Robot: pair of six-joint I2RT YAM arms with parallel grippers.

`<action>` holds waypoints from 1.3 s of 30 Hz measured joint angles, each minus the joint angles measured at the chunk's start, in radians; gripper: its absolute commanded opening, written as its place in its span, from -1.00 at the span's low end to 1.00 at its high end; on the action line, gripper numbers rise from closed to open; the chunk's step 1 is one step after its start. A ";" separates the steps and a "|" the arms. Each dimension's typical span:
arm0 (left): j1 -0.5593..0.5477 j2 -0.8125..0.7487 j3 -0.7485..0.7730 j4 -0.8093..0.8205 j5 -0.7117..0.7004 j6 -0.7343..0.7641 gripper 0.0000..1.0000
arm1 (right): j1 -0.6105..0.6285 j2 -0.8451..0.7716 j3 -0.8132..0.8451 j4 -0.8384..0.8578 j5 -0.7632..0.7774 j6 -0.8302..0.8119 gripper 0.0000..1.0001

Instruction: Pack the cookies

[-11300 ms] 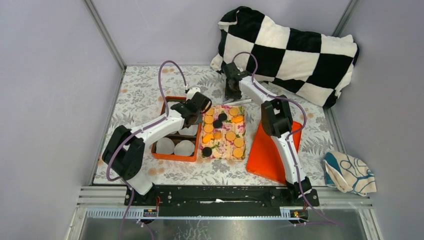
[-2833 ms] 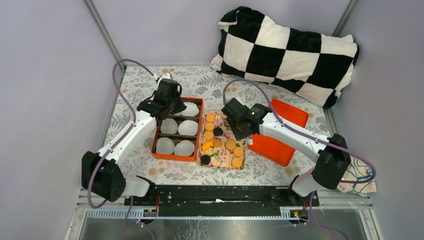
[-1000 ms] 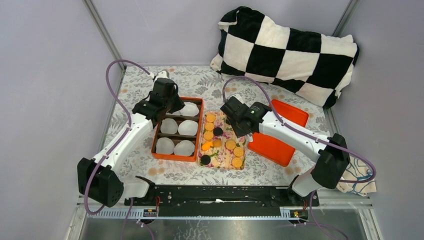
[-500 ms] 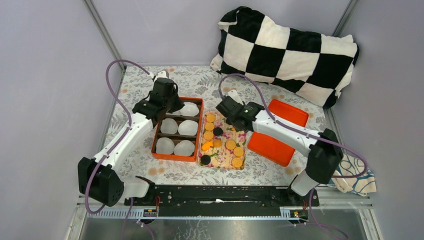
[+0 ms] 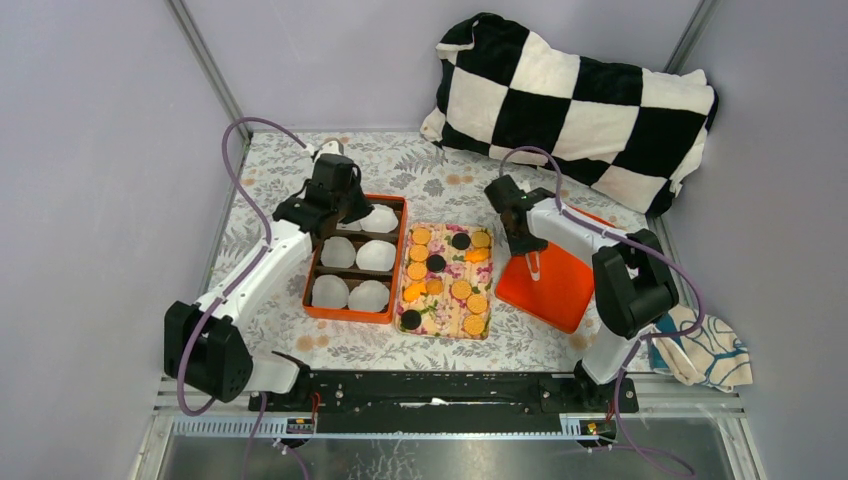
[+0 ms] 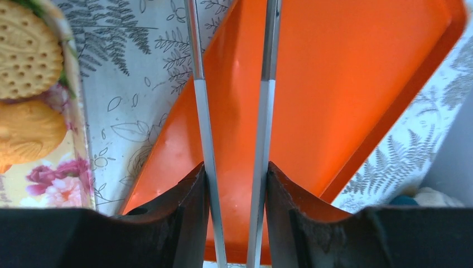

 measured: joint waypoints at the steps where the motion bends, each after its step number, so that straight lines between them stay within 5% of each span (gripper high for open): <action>1: 0.000 0.009 0.000 0.004 0.006 0.000 -0.76 | -0.023 0.003 0.000 0.000 -0.023 0.003 -1.00; 10: 0.000 0.047 0.000 0.024 0.038 0.000 -0.76 | -0.150 0.080 0.005 -0.033 -0.220 0.018 -0.92; 28: 0.000 0.120 0.000 0.071 0.086 -0.005 -0.78 | -0.179 0.143 0.229 -0.084 -0.248 -0.144 -0.88; 39: 0.000 0.157 0.000 0.078 0.105 -0.008 -0.79 | -0.179 0.430 0.480 -0.142 -0.290 -0.225 -0.83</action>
